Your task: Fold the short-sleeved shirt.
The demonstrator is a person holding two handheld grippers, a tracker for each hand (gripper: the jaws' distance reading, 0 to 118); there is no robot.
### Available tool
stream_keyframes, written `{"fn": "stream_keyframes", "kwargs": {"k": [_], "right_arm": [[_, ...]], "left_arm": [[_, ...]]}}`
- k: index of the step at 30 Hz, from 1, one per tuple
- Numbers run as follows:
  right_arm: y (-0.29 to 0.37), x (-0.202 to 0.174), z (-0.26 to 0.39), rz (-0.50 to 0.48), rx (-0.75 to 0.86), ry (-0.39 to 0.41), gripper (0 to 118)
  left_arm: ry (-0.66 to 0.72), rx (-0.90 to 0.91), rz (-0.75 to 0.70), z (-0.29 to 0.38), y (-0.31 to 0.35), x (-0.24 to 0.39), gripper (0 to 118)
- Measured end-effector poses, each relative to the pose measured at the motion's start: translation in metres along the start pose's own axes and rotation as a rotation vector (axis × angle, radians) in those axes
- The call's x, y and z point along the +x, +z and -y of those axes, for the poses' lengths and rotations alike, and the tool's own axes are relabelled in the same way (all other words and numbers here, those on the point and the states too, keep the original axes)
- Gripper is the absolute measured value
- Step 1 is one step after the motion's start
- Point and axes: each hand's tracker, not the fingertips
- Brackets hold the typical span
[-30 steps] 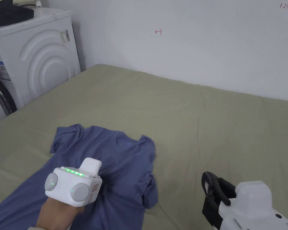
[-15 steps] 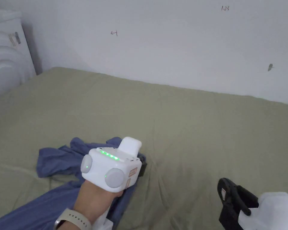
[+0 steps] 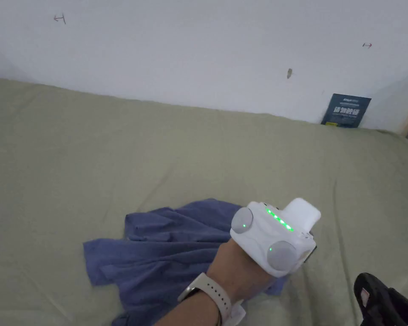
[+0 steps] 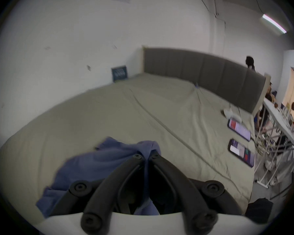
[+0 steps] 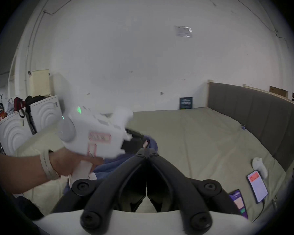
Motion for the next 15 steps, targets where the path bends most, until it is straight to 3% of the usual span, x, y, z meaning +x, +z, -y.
{"fn": "stream_keyframes", "kwargs": {"k": [4, 9, 10, 11, 13, 15], "right_arm": [[-0.005, 0.024, 0.009, 0.031, -0.028, -0.026, 0], [-0.006, 0.031, 0.008, 0.033, -0.026, -0.033, 0], [-0.007, 0.030, 0.006, 0.029, -0.022, -0.030, 0], [-0.007, 0.028, 0.004, 0.025, -0.020, -0.027, 0], [-0.003, 0.022, 0.003, 0.014, -0.008, -0.018, 0], [0.005, 0.014, 0.001, -0.001, -0.001, -0.013, 0]], "left_arm": [[-0.003, -0.221, 0.009, 0.040, -0.071, 0.024, 1], [0.089, -0.154, 0.025, 0.043, -0.070, 0.016, 2], [0.076, -0.139, 0.027, 0.041, -0.062, 0.014, 9], [0.067, -0.123, 0.026, 0.041, -0.051, 0.015, 30], [0.058, -0.034, -0.001, 0.037, -0.010, 0.021, 99], [0.073, 0.084, 0.036, 0.046, 0.042, 0.017, 100]]}}
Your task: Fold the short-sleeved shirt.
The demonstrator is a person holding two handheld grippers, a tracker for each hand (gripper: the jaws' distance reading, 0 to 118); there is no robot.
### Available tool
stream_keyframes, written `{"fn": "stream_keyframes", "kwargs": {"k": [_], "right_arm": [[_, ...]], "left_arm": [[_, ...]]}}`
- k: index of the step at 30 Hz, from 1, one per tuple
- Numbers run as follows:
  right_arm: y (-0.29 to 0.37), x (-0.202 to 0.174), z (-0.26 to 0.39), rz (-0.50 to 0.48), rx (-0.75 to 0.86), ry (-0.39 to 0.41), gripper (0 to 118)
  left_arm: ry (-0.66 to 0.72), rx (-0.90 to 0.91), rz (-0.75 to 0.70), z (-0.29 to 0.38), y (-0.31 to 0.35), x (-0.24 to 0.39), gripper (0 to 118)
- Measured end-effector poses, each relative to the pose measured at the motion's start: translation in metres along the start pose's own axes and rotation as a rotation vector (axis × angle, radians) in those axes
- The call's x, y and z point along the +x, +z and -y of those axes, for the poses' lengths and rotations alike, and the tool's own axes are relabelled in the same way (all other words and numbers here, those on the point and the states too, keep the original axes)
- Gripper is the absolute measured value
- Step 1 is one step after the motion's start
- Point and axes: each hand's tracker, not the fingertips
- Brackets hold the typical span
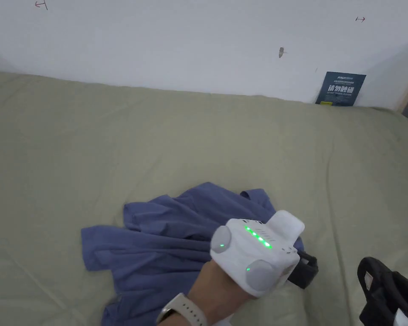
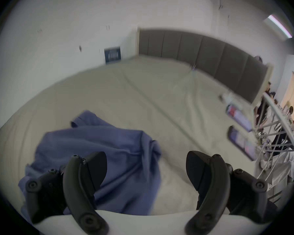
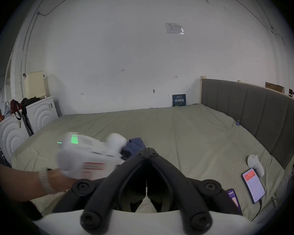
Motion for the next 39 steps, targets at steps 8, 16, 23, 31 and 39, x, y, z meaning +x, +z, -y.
{"fn": "stream_keyframes", "kwargs": {"k": [8, 16, 23, 31, 39], "right_arm": [[0.029, -0.041, 0.004, -0.081, 0.013, 0.005, 0], [0.034, -0.068, 0.012, -0.148, 0.008, 0.009, 0], [0.018, -0.072, 0.021, -0.167, -0.028, 0.002, 0], [-0.003, -0.061, 0.030, -0.152, -0.071, -0.006, 0], [-0.003, -0.054, 0.030, -0.142, -0.066, -0.027, 0]], "left_arm": [[0.056, 0.003, -0.202, 0.096, 0.194, 0.000, 57], [0.332, -0.107, -0.452, 0.129, 0.243, -0.131, 6], [0.791, -0.243, -0.332, 0.112, 0.194, -0.277, 53], [0.748, -0.323, -0.416, 0.112, 0.133, -0.321, 80], [0.586, -0.436, -0.480, 0.098, 0.122, -0.265, 9]]}}
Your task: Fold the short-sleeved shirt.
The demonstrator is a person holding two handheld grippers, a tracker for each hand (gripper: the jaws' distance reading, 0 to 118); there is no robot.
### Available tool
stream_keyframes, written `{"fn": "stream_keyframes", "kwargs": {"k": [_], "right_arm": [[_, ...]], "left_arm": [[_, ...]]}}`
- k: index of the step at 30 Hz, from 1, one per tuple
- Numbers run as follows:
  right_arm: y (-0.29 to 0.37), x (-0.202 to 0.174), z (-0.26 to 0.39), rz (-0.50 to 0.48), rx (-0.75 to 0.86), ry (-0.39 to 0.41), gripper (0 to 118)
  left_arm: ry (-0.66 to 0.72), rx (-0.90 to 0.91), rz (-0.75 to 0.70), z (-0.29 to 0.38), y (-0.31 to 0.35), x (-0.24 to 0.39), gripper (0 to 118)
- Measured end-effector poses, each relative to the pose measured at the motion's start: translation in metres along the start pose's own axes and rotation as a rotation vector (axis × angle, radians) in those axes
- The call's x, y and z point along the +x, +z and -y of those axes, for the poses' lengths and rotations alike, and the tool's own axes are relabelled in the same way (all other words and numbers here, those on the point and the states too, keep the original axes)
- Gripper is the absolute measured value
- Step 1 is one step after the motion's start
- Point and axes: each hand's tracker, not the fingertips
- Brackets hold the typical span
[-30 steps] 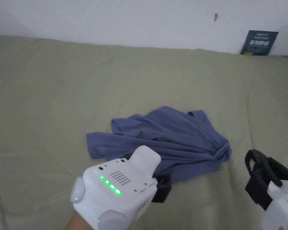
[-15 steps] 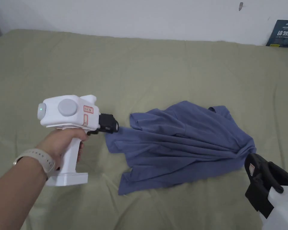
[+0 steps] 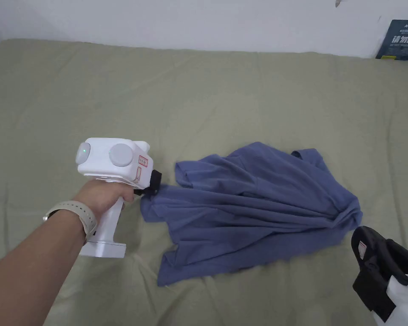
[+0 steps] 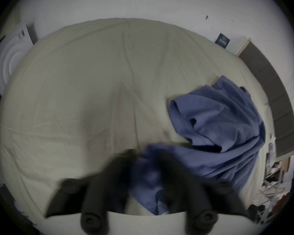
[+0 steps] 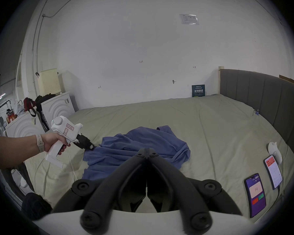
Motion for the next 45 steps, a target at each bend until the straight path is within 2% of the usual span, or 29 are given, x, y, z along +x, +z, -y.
{"fn": "stream_keyframes", "kwargs": {"k": [2, 6, 11, 13, 16, 19, 20, 21, 22, 23, 24, 25, 28, 31, 34, 36, 37, 38, 40, 41, 42, 44, 45], "right_arm": [[0.001, 0.000, 0.000, -0.002, 0.002, -0.003, 0], [0.002, 0.000, -0.005, -0.007, 0.007, 0.002, 0], [-0.035, 0.001, -0.031, -0.083, -0.096, 0.099, 1], [-0.073, -0.001, -0.047, -0.138, -0.151, 0.188, 1], [-0.158, -0.015, -0.073, -0.213, -0.295, 0.401, 1], [-0.248, -0.032, -0.091, -0.288, -0.430, 0.500, 3], [-0.273, -0.038, -0.095, -0.286, -0.458, 0.535, 9], [-0.302, -0.044, -0.098, -0.308, -0.499, 0.564, 29], [-0.332, -0.044, -0.096, -0.321, -0.532, 0.569, 74], [-0.360, -0.049, -0.096, -0.311, -0.591, 0.584, 102], [-0.386, -0.053, -0.094, -0.302, -0.650, 0.611, 116], [-0.402, -0.056, -0.092, -0.296, -0.669, 0.645, 117], [-0.442, -0.063, -0.080, -0.245, -0.713, 0.817, 117], [-0.454, -0.071, -0.066, -0.248, -0.747, 0.965, 117], [-0.457, -0.075, -0.054, -0.364, -0.798, 0.972, 117], [-0.459, -0.078, -0.048, -0.376, -0.797, 0.966, 116], [-0.459, -0.078, -0.049, -0.393, -0.797, 0.952, 108], [-0.463, -0.072, -0.045, -0.398, -0.805, 0.934, 108], [-0.458, -0.064, -0.051, -0.487, -0.828, 0.858, 101], [-0.455, -0.060, -0.055, -0.527, -0.836, 0.826, 87], [-0.446, -0.057, -0.061, -0.522, -0.807, 0.806, 73], [-0.434, -0.051, -0.063, -0.463, -0.706, 0.848, 13], [-0.427, -0.047, -0.064, -0.410, -0.661, 0.878, 4]], "left_arm": [[0.021, -0.025, 0.074, 0.000, -0.002, -0.008, 8], [0.024, -0.005, 0.077, 0.000, -0.001, -0.017, 3], [0.028, 0.046, 0.170, 0.009, 0.011, -0.030, 2], [0.031, 0.069, 0.205, 0.014, 0.015, -0.036, 1], [0.022, 0.104, 0.210, 0.021, 0.016, -0.041, 1], [0.033, 0.115, 0.247, 0.025, 0.011, -0.049, 1], [0.036, 0.123, 0.253, 0.026, 0.010, -0.051, 1], [0.039, 0.122, 0.267, 0.026, 0.009, -0.054, 1], [0.044, 0.130, 0.271, 0.027, 0.008, -0.055, 1], [0.050, 0.137, 0.277, 0.026, 0.007, -0.058, 1], [0.055, 0.134, 0.291, 0.024, 0.005, -0.060, 1], [0.054, 0.136, 0.297, 0.026, 0.010, -0.058, 1], [0.038, 0.145, 0.306, 0.024, 0.013, -0.058, 1], [0.041, 0.155, 0.319, 0.023, 0.016, -0.050, 1], [0.028, 0.153, 0.309, 0.014, 0.008, -0.045, 1], [0.012, 0.151, 0.296, 0.013, 0.006, -0.042, 1], [0.001, 0.151, 0.284, 0.016, 0.006, -0.041, 1], [-0.004, 0.149, 0.277, 0.016, 0.006, -0.040, 1], [-0.007, 0.151, 0.269, 0.017, 0.006, -0.039, 1], [-0.001, 0.153, 0.268, 0.016, -0.001, -0.045, 1], [0.003, 0.156, 0.265, 0.016, -0.002, -0.047, 1], [0.009, 0.159, 0.260, 0.017, -0.001, -0.047, 1], [0.017, 0.162, 0.259, 0.017, 0.000, -0.049, 1]]}}
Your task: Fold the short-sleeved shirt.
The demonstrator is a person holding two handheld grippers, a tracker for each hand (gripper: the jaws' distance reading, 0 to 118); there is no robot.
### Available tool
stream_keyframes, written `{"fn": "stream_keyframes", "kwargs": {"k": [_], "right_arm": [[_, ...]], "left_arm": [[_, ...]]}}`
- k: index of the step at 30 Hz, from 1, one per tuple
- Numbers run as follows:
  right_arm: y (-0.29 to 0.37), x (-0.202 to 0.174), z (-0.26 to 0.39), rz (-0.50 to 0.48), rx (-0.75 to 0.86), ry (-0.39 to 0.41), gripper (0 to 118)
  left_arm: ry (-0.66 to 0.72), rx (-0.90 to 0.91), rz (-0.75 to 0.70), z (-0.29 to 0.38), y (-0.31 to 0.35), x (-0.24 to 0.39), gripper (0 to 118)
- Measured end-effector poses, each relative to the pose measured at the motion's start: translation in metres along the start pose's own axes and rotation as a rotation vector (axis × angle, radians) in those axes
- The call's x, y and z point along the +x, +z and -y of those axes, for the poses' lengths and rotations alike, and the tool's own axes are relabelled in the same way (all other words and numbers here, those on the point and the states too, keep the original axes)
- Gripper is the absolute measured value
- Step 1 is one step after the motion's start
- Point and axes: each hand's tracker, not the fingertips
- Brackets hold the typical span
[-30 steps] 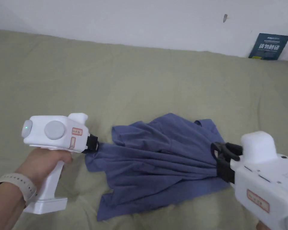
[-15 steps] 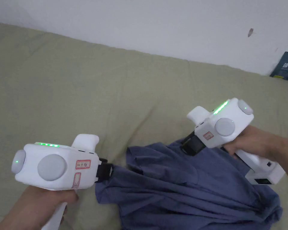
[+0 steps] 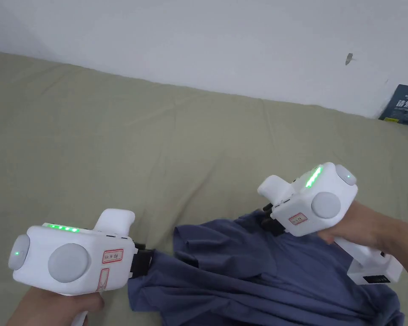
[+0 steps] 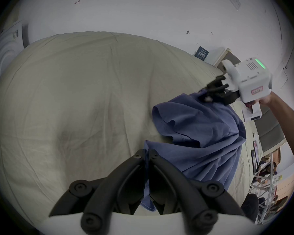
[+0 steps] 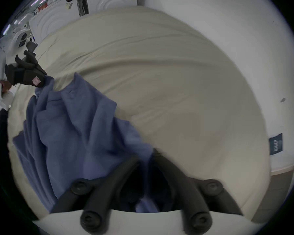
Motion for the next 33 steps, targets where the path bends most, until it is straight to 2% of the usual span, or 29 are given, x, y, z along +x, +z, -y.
{"fn": "stream_keyframes", "kwargs": {"k": [2, 3, 4, 8, 10, 16, 21, 26, 30, 33], "right_arm": [[0.006, 0.005, 0.014, -0.102, 0.037, -0.127, 4], [0.012, 0.004, 0.020, -0.107, 0.061, -0.169, 4], [0.021, 0.002, 0.028, -0.072, 0.108, -0.191, 3], [0.073, 0.003, 0.050, -0.065, 0.231, -0.347, 3], [0.103, 0.006, 0.062, -0.021, 0.292, -0.438, 3], [0.196, 0.019, 0.085, 0.120, 0.437, -0.622, 3], [0.276, 0.028, 0.099, 0.258, 0.557, -0.717, 3], [0.358, 0.031, 0.103, 0.375, 0.651, -0.764, 3], [0.411, 0.041, 0.098, 0.443, 0.741, -0.770, 3], [0.445, 0.049, 0.086, 0.479, 0.797, -0.759, 3]], "left_arm": [[0.009, 0.004, 0.007, 0.001, 0.003, 0.000, 1], [0.018, 0.008, 0.013, 0.002, 0.004, 0.001, 1], [0.028, 0.011, 0.025, 0.005, 0.006, 0.001, 1], [0.018, 0.038, 0.011, 0.005, 0.022, 0.006, 1], [0.021, 0.087, 0.002, 0.001, 0.037, 0.011, 1], [-0.011, 0.249, -0.036, -0.020, 0.091, 0.044, 1], [-0.058, 0.377, -0.026, -0.051, 0.137, 0.067, 0], [-0.081, 0.531, -0.029, -0.093, 0.187, 0.092, 1], [-0.080, 0.652, -0.015, -0.128, 0.238, 0.111, 0], [-0.123, 0.733, -0.078, -0.154, 0.265, 0.125, 0]]}}
